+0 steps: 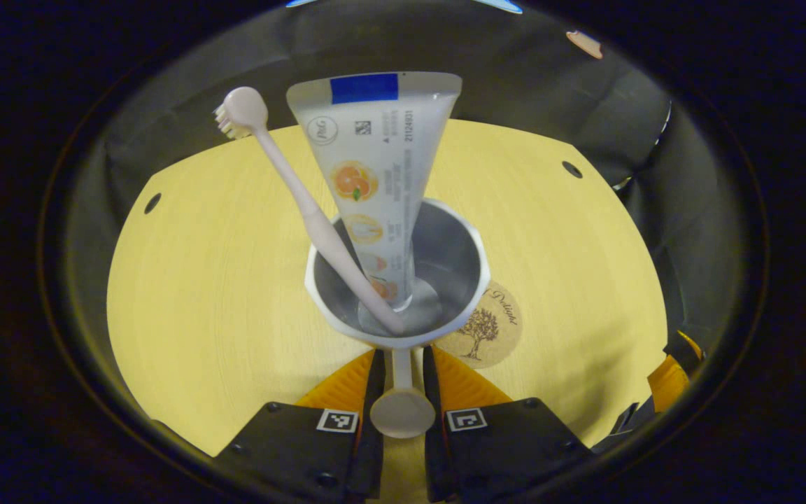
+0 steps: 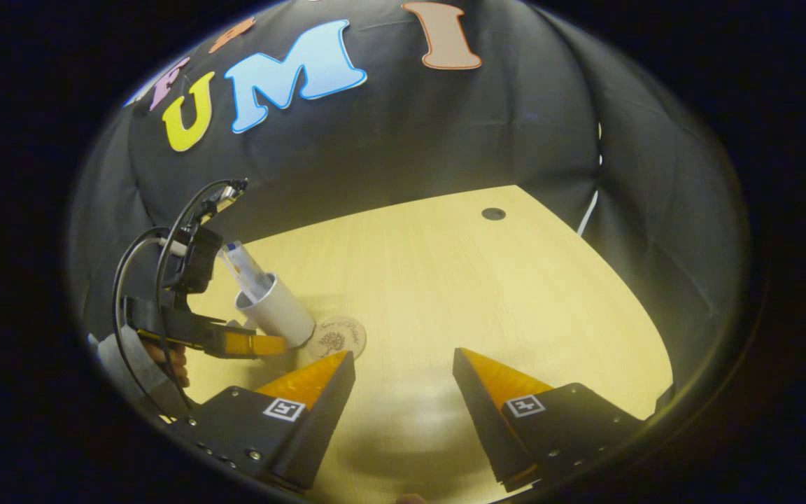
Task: Put the toothbrush and toothpaste on the desktop into the cup, then pick up the cup and place it on the coaster on the desktop.
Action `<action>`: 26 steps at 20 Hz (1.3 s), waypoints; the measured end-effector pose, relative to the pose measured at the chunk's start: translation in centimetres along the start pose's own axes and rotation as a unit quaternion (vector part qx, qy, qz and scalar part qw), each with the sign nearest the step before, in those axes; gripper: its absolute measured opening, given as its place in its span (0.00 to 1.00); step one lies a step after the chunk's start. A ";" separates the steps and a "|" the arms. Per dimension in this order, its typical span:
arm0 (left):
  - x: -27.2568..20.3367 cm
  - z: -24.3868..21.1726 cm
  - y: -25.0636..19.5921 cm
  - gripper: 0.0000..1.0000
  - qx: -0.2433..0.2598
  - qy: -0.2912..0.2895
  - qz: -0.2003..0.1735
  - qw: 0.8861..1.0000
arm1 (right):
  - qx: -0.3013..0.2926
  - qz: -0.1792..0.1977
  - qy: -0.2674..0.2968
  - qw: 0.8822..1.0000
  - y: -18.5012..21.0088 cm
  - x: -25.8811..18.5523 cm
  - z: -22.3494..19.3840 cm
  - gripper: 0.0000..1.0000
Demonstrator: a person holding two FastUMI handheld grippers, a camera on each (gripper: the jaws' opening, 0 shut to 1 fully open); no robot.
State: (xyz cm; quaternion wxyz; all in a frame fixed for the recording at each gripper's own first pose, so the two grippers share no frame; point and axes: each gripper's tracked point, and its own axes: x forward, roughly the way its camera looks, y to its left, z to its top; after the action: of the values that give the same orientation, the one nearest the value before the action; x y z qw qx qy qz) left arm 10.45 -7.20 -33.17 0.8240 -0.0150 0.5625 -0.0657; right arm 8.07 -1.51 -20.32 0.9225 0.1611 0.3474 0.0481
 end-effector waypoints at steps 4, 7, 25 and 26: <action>0.0 0.0 -2.3 0.31 0.013 0.002 -0.010 1.000 | 0.005 -0.002 0.000 1.000 -0.6 -0.3 -0.2 0.88; 0.2 -0.2 -4.0 0.31 0.022 0.005 -0.015 1.000 | 0.008 -0.004 0.000 1.000 -1.1 -0.4 -0.3 0.88; 1.6 -2.0 -6.8 0.36 0.062 0.012 -0.003 0.998 | 0.013 0.008 -0.008 1.000 -1.7 -1.4 0.1 0.88; 1.1 -2.1 -7.0 0.36 0.060 0.010 -0.008 0.998 | 0.011 0.009 -0.010 1.000 -1.6 -1.6 0.2 0.88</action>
State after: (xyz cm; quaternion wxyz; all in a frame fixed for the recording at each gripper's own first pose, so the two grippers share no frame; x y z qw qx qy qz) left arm 8.26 -14.19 -34.30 0.8174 0.0304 0.5655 -0.1056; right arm 6.99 -3.39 -19.70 0.9237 0.1752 0.3370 0.0505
